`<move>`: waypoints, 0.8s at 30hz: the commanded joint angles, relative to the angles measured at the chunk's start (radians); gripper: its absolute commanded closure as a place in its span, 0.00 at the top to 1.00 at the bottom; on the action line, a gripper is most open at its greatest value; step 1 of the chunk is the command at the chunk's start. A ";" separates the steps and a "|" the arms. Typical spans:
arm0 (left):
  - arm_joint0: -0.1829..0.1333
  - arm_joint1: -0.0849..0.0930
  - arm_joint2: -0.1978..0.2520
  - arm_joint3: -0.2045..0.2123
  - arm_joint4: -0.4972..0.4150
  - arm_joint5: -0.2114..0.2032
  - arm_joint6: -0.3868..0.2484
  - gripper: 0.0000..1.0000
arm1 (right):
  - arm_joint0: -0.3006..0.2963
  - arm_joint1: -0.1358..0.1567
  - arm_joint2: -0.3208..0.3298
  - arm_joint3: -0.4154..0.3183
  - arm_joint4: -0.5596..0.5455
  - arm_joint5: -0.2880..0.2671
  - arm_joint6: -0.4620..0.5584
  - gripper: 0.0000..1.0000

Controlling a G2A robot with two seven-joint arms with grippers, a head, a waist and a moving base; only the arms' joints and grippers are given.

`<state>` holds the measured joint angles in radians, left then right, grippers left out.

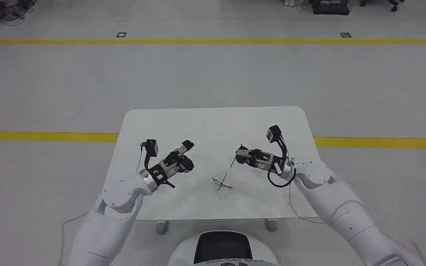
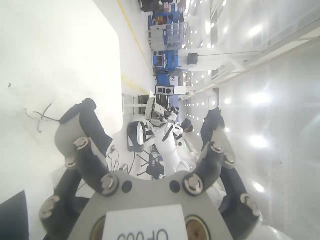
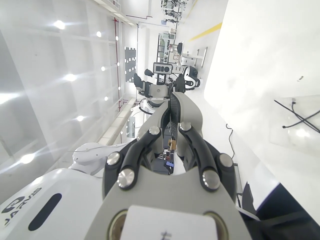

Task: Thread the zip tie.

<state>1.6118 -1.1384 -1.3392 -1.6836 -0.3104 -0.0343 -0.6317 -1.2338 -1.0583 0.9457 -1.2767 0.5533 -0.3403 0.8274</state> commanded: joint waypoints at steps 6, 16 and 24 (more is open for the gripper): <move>-0.009 0.000 0.006 0.007 0.016 -0.004 0.012 1.00 | 0.013 -0.010 -0.013 0.017 -0.001 0.000 -0.014 0.00; -0.032 -0.014 0.115 0.028 -0.035 -0.016 0.006 1.00 | -0.018 -0.037 -0.029 -0.019 -0.024 0.000 -0.101 0.00; -0.068 -0.024 0.180 0.049 -0.053 -0.021 0.021 1.00 | -0.034 -0.067 -0.005 -0.023 -0.072 0.000 -0.139 0.00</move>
<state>1.5430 -1.1624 -1.1583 -1.6337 -0.3652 -0.0547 -0.6105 -1.2685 -1.1262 0.9413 -1.2993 0.4771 -0.3400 0.6885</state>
